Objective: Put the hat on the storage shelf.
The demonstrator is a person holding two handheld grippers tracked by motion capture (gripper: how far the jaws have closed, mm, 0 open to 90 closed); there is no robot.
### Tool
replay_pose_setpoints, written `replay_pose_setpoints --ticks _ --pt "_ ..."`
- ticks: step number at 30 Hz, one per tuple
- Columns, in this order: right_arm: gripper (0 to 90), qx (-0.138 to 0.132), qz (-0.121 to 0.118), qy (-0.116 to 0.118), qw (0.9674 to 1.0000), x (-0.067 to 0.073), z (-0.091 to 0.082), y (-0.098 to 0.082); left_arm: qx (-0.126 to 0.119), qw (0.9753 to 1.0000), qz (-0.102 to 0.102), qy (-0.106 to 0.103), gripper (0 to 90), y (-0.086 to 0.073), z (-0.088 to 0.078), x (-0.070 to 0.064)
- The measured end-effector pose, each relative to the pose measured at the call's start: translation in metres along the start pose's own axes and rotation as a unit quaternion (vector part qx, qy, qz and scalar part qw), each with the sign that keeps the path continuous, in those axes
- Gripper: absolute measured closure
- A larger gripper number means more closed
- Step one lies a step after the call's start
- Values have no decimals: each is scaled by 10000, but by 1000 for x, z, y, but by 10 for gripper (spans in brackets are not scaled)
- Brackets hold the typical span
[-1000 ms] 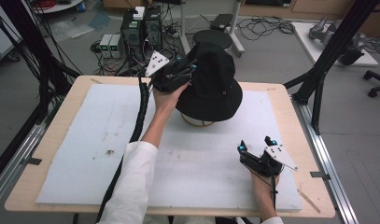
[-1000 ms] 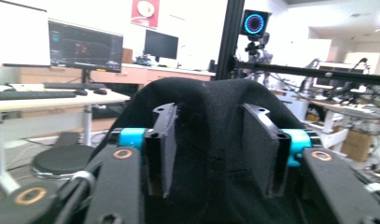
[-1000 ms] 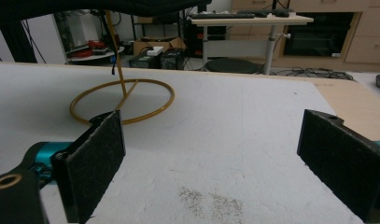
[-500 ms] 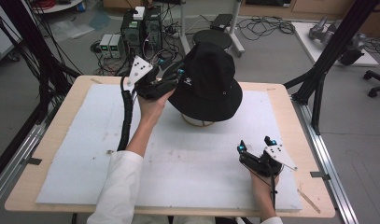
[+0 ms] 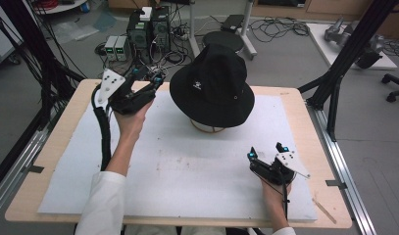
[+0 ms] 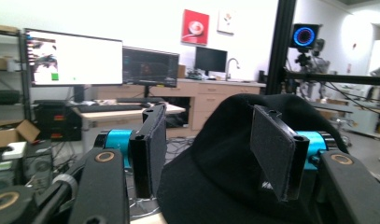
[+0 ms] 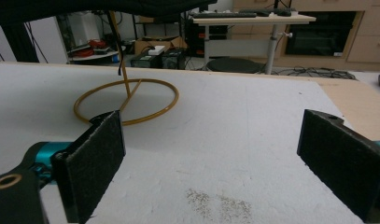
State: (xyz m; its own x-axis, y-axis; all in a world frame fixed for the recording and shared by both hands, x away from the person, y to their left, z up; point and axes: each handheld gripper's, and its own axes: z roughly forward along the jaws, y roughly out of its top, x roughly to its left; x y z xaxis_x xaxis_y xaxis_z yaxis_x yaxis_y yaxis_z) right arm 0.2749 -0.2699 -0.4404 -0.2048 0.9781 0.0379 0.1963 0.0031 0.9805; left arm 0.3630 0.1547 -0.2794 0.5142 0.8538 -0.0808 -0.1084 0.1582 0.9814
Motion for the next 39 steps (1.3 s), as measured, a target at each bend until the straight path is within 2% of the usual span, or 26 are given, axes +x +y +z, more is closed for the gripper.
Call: replay_pose_setpoints --ticks 6,10,16,20,23,28,31,39 --pt "68 -6 -3 -7 10000 0 -1 0 -80 9994 -141 315 458 -2 -30 14" --pt "68 -25 33 -28 10000 0 -1 0 -45 9986 -87 517 460 -4 -48 22" --pt "68 -26 91 -32 9999 0 -2 0 -12 9970 -130 761 460 -12 -71 34" --pt "68 -44 64 -33 10000 -1 -1 0 83 9961 -88 874 460 -22 -84 40" --pt "68 -50 88 -42 9999 -1 -2 0 289 9953 -2 929 457 -33 -92 43" --pt "68 -61 102 -60 9999 -1 -3 0 394 9923 -167 1161 456 -49 -108 52" --pt "68 -82 108 -53 9999 -2 -3 0 406 9902 -92 1336 456 -54 -117 56" --pt "68 -71 145 -35 9999 -2 -5 0 504 9864 -95 1559 453 -65 -138 62"
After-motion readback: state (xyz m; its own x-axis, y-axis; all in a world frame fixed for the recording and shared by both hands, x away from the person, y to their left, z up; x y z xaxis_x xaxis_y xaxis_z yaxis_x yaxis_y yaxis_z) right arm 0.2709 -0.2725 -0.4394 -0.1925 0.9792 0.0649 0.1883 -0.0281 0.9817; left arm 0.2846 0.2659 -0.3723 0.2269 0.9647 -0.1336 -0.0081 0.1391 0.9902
